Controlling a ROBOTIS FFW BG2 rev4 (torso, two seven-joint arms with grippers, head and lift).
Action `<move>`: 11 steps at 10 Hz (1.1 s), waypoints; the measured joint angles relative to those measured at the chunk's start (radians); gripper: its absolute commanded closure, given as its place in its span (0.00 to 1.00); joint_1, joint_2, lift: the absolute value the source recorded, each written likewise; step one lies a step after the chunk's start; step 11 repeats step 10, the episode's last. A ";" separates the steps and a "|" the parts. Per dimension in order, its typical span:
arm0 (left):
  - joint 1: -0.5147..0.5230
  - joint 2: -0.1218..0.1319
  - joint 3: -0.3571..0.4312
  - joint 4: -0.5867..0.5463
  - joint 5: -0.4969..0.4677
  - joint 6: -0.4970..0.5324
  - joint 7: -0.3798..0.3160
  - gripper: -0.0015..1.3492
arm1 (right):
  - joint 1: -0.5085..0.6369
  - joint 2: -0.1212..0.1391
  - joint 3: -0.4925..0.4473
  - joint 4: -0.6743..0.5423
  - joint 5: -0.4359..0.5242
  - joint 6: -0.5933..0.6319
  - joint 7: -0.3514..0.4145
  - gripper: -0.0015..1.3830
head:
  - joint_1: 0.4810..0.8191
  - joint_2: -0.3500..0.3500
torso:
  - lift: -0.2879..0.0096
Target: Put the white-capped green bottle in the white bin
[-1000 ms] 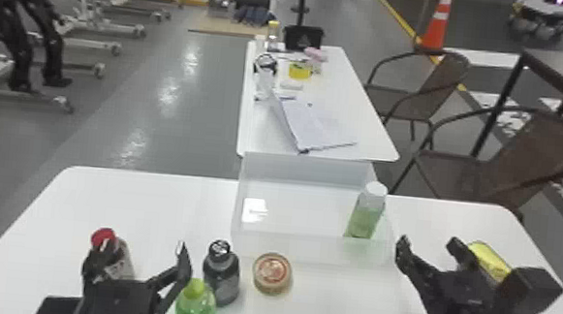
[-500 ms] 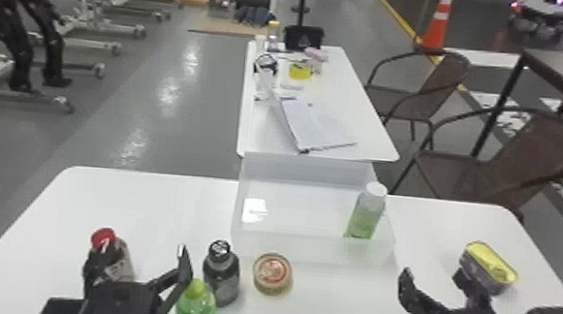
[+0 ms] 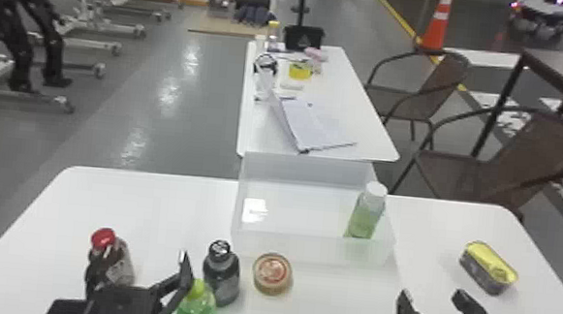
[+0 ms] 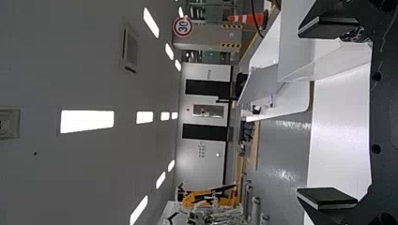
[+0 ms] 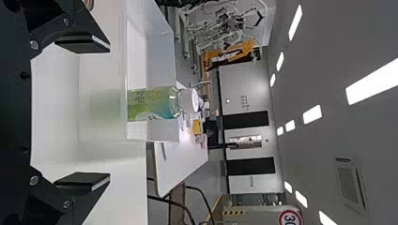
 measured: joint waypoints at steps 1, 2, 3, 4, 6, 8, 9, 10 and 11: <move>0.004 0.000 0.000 -0.003 0.000 0.004 0.000 0.08 | 0.004 0.003 0.000 0.002 0.001 -0.001 -0.001 0.22 | 0.20 0.50 | 0.63; 0.006 0.000 0.001 -0.004 -0.001 0.005 0.000 0.08 | 0.005 0.009 0.000 0.003 0.004 -0.004 -0.001 0.22 | 0.20 0.50 | 0.63; 0.006 0.000 0.001 -0.005 -0.003 0.005 0.000 0.08 | 0.004 0.014 0.000 0.004 0.008 -0.007 -0.001 0.22 | 0.20 0.50 | 0.63; 0.006 0.000 0.001 -0.005 -0.003 0.004 0.000 0.08 | 0.004 0.016 0.000 0.004 0.012 -0.012 -0.004 0.22 | 0.20 0.50 | 0.63; 0.006 0.000 0.001 -0.005 -0.005 -0.001 0.007 0.08 | 0.005 0.026 0.000 0.003 0.022 -0.030 -0.016 0.22 | 0.20 0.50 | 0.63; 0.007 0.000 0.001 -0.005 -0.005 -0.004 0.009 0.08 | 0.010 0.030 -0.001 0.003 0.027 -0.040 -0.024 0.21 | 0.20 0.50 | 0.63; 0.007 0.000 0.001 -0.005 -0.006 -0.005 0.011 0.08 | 0.011 0.030 -0.001 0.003 0.030 -0.044 -0.029 0.20 | 0.20 0.50 | 0.63; 0.006 0.000 0.001 -0.005 -0.006 -0.005 0.013 0.08 | 0.011 0.032 -0.001 0.003 0.034 -0.047 -0.036 0.19 | 0.20 0.50 | 0.63; 0.006 0.000 0.001 -0.005 -0.006 -0.005 0.013 0.08 | 0.011 0.032 -0.001 0.003 0.034 -0.047 -0.036 0.19 | 0.20 0.50 | 0.63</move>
